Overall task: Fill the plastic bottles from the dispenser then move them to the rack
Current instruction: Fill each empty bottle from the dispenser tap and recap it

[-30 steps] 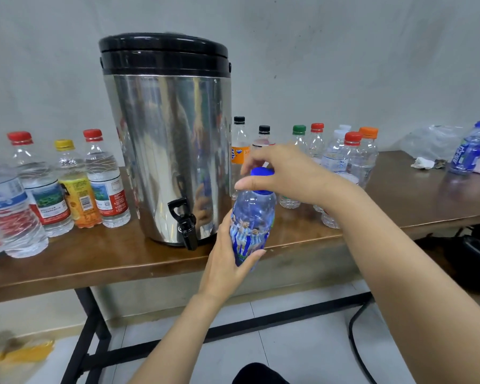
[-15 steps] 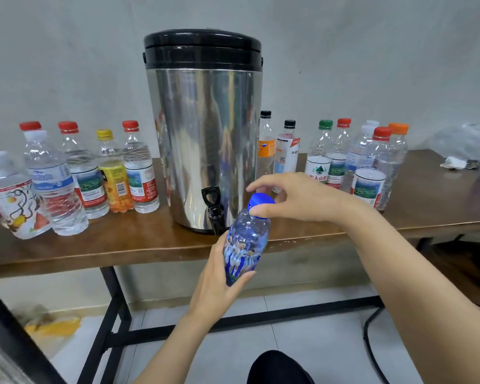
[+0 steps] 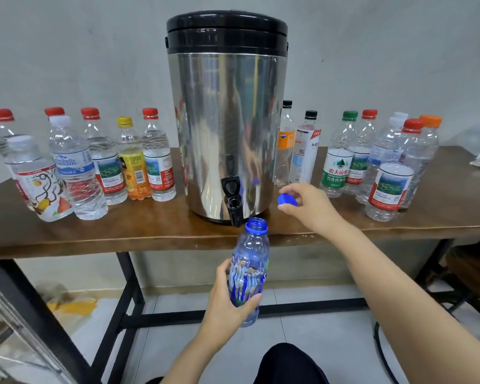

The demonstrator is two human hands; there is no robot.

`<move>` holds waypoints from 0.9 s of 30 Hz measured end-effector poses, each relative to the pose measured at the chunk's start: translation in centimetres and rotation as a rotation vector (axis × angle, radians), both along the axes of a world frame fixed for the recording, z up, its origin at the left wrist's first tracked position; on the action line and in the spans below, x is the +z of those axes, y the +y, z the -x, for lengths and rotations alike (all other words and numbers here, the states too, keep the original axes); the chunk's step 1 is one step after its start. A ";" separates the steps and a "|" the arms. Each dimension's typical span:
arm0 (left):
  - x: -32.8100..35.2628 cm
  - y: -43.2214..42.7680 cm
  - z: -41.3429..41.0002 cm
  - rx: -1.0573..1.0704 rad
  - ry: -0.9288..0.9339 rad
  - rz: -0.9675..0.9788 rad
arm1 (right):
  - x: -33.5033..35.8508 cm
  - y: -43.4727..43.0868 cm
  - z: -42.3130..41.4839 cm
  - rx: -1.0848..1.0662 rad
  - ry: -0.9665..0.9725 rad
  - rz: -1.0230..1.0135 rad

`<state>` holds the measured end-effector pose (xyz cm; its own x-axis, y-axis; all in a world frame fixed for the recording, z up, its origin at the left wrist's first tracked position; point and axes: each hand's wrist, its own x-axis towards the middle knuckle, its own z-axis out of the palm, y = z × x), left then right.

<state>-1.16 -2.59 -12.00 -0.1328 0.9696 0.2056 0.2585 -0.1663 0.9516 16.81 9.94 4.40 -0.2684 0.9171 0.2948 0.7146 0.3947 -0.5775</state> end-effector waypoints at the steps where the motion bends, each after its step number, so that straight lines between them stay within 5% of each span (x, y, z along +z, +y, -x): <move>1: -0.5 -0.1 0.1 0.020 -0.015 0.015 | -1.2 0.4 0.1 -0.023 -0.033 0.017; 11: -2.5 0.4 0.7 0.164 -0.035 0.083 | -5.7 1.0 1.5 -0.083 -0.256 0.020; 27: 1.1 2.5 -0.5 0.202 -0.160 0.013 | -5.9 1.2 2.1 -0.100 -0.294 0.004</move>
